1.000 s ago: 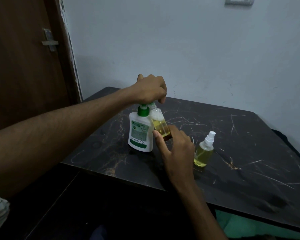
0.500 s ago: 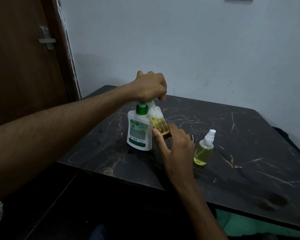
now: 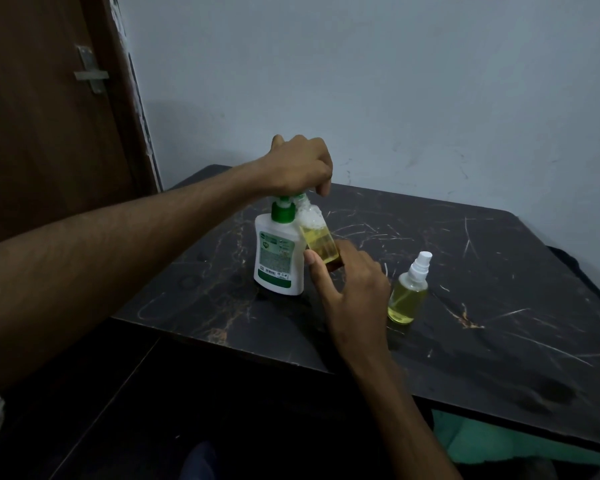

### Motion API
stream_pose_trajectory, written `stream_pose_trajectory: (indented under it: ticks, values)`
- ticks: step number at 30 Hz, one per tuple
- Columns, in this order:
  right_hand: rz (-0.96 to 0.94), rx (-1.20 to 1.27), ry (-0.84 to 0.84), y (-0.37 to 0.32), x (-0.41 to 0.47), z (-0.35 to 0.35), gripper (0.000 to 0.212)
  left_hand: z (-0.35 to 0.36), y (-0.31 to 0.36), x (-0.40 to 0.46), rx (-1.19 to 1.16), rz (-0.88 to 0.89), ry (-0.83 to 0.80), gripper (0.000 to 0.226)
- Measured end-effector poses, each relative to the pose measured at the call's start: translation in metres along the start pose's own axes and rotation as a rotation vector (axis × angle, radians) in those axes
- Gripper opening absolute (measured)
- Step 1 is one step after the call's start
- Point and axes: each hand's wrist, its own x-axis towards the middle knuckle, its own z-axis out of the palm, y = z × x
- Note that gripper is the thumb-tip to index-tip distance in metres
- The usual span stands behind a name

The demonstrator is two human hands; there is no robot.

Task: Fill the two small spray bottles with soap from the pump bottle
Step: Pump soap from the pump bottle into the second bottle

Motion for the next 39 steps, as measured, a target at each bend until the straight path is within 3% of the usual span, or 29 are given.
stream_pose_trajectory:
  ticks: [39]
  values:
    - [0.010, 0.015, -0.013, 0.0018, 0.0001, 0.0007, 0.045, -0.0017, 0.0016, -0.0014, 0.013, 0.002, 0.008, 0.017]
